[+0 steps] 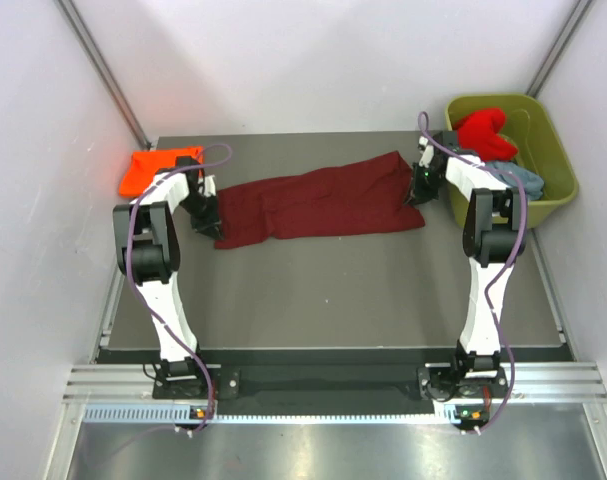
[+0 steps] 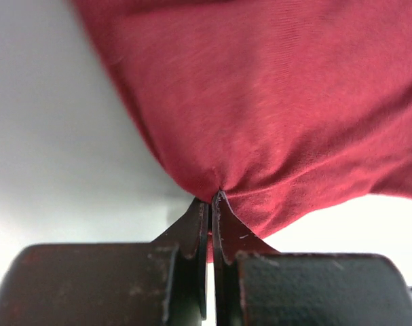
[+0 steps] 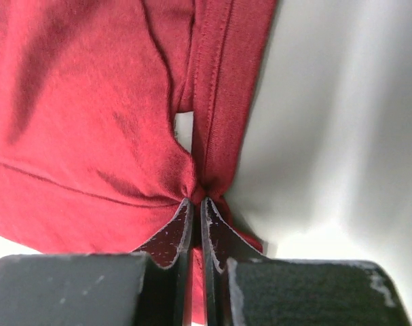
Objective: Fold and stack the t-shirts
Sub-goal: Fold the tshirt
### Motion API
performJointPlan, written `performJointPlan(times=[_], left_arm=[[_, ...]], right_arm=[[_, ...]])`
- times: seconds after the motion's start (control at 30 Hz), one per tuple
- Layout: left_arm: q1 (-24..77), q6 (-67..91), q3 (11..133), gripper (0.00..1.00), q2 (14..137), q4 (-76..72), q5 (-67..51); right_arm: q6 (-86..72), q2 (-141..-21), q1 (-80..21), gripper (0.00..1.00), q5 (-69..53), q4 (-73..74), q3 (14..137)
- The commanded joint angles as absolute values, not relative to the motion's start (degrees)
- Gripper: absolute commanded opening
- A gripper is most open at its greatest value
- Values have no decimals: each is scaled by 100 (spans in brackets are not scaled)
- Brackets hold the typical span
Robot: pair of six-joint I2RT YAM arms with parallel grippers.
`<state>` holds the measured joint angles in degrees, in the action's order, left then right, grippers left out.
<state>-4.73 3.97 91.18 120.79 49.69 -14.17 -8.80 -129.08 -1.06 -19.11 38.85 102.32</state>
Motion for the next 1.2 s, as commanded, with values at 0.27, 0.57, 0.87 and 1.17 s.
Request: performJointPlan(times=[0.27, 0.57, 0.87, 1.17], left_arm=[[-88, 290, 8165, 0, 11128, 5475, -1617], [-62, 176, 7427, 0, 10425, 5590, -1679], [597, 44, 6908, 0, 9967, 5572, -1793], [1178, 44, 6926, 29, 9634, 5651, -1408]], right_arm=[[-817, -13860, -106, 1, -1450, 3419, 11996], [-1169, -14484, -70, 1, -1476, 3103, 13148], [-1511, -14950, -193, 1, -1626, 2751, 13825], [-1574, -15021, -176, 42, -1810, 2610, 14054]])
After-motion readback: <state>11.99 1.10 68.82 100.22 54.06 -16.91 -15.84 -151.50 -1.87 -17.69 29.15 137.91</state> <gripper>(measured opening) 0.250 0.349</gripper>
